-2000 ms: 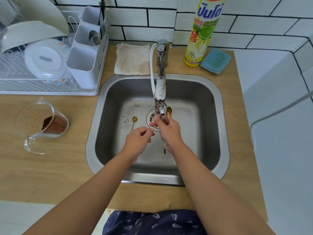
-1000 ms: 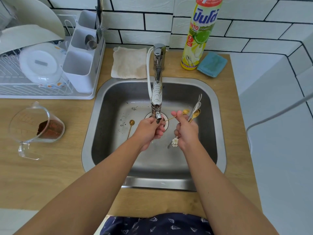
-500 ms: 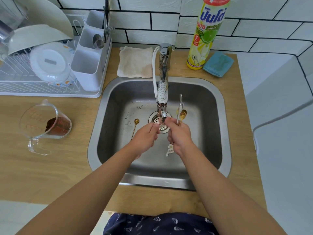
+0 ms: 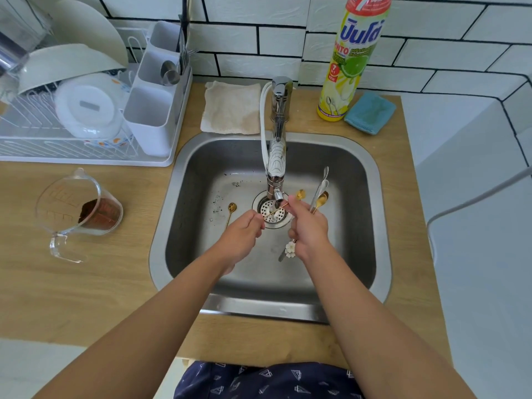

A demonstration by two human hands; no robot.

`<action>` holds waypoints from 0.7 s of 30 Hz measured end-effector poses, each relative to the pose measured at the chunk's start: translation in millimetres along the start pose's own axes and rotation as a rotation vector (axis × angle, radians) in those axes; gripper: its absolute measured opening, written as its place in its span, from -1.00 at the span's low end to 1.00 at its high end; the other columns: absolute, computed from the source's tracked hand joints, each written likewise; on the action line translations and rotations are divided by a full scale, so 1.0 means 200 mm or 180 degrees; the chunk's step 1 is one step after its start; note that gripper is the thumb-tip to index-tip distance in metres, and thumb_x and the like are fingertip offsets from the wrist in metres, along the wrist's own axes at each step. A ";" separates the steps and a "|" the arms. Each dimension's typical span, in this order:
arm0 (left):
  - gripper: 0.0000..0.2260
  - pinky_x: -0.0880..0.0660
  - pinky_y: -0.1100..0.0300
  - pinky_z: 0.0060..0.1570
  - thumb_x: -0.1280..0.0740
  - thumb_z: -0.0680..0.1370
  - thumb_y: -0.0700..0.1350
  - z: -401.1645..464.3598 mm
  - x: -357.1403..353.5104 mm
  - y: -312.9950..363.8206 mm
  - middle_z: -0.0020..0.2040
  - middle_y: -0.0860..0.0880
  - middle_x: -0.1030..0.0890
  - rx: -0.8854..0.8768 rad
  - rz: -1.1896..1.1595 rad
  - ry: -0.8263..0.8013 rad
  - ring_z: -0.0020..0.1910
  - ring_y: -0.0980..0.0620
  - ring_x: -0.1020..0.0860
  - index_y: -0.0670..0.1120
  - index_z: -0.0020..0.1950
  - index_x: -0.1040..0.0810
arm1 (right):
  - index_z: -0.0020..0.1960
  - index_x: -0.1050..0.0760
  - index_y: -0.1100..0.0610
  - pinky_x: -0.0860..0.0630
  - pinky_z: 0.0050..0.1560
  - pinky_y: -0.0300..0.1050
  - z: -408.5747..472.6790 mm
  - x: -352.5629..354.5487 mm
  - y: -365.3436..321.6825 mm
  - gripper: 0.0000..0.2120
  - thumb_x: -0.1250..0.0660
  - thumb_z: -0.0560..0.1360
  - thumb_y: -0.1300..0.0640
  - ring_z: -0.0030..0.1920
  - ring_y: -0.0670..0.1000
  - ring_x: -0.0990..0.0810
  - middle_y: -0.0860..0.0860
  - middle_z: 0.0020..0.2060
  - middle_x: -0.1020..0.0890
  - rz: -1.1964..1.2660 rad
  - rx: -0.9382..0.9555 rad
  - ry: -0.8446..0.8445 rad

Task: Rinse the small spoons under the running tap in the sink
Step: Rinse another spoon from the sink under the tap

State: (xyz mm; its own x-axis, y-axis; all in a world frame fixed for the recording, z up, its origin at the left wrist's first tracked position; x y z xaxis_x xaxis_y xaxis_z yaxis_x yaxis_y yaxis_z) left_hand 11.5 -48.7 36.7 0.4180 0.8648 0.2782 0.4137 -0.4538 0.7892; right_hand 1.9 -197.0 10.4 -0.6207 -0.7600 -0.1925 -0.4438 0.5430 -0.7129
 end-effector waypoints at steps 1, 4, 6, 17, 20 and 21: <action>-0.73 -0.23 0.25 -0.41 -0.09 0.70 0.02 0.01 0.00 0.00 -0.28 0.05 -0.39 0.0058 -0.0050 -0.0010 -0.38 0.10 -0.28 -0.03 -0.09 -0.46 | -0.31 -0.74 0.02 -0.15 -0.54 -0.21 -0.01 0.00 0.01 -0.73 -0.49 0.55 0.03 -0.59 -0.12 -0.18 0.03 -0.38 -0.55 -0.0102 0.0016 -0.0013; -0.71 -0.17 0.27 -0.47 -0.11 0.69 0.06 0.01 0.02 -0.01 -0.33 0.08 -0.35 0.0425 -0.0588 -0.0155 -0.43 0.12 -0.21 -0.02 -0.05 -0.54 | -0.25 -0.76 0.01 -0.14 -0.55 -0.22 -0.03 0.01 0.02 -0.76 -0.46 0.57 0.04 -0.57 -0.10 -0.15 -0.08 -0.55 -0.33 -0.0321 0.0081 -0.0211; -0.70 -0.13 0.28 -0.49 -0.15 0.69 0.09 0.01 0.03 -0.03 -0.36 0.11 -0.37 0.0603 -0.0959 -0.0403 -0.46 0.14 -0.18 -0.02 0.01 -0.61 | -0.29 -0.75 -0.04 -0.15 -0.54 -0.22 -0.02 0.01 0.00 -0.71 -0.43 0.59 0.05 -0.57 -0.11 -0.16 -0.11 -0.57 -0.35 -0.0310 0.0101 -0.0284; -0.83 -0.18 0.25 -0.48 -0.16 0.62 -0.08 0.01 0.01 0.02 -0.27 0.04 -0.28 0.0615 -0.0626 -0.0156 -0.39 0.08 -0.21 -0.03 -0.11 -0.49 | -0.03 -0.71 0.18 -0.17 -0.57 -0.24 -0.07 -0.07 0.04 -0.88 -0.53 0.51 0.12 -0.57 -0.12 -0.18 -0.12 -0.59 -0.37 -0.0609 0.0058 -0.0567; -0.84 -0.17 0.24 -0.49 -0.18 0.61 -0.11 0.01 0.01 0.01 -0.28 0.04 -0.28 0.0665 -0.0642 -0.0103 -0.39 0.07 -0.20 -0.03 -0.14 -0.47 | -0.31 -0.73 0.03 -0.12 -0.56 -0.24 -0.01 -0.05 -0.02 -0.71 -0.46 0.58 0.14 -0.60 -0.14 -0.16 -0.15 -0.62 -0.40 -0.0110 0.0033 -0.0219; -0.85 -0.17 0.24 -0.49 -0.19 0.60 -0.12 0.02 0.01 0.02 -0.29 0.04 -0.28 0.0677 -0.0653 -0.0086 -0.39 0.07 -0.20 -0.03 -0.15 -0.47 | -0.34 -0.72 0.03 -0.12 -0.55 -0.23 0.00 -0.05 -0.02 -0.68 -0.45 0.59 0.14 -0.60 -0.13 -0.16 -0.15 -0.62 -0.41 -0.0082 0.0036 -0.0184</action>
State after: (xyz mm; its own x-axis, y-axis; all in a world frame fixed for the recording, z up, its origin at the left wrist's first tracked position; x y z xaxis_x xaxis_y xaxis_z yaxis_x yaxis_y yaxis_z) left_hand 16.0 -49.7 38.3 0.3283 0.9384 0.1079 0.6507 -0.3075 0.6942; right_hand 10.0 -191.4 16.2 -0.5707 -0.7932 -0.2125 -0.4516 0.5193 -0.7255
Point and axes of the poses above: each hand's wrist, its own z-axis towards the middle knuckle, its own x-axis out of the back of the hand, y = z × x, the point moved 1 cm from there along z, towards the middle knuckle
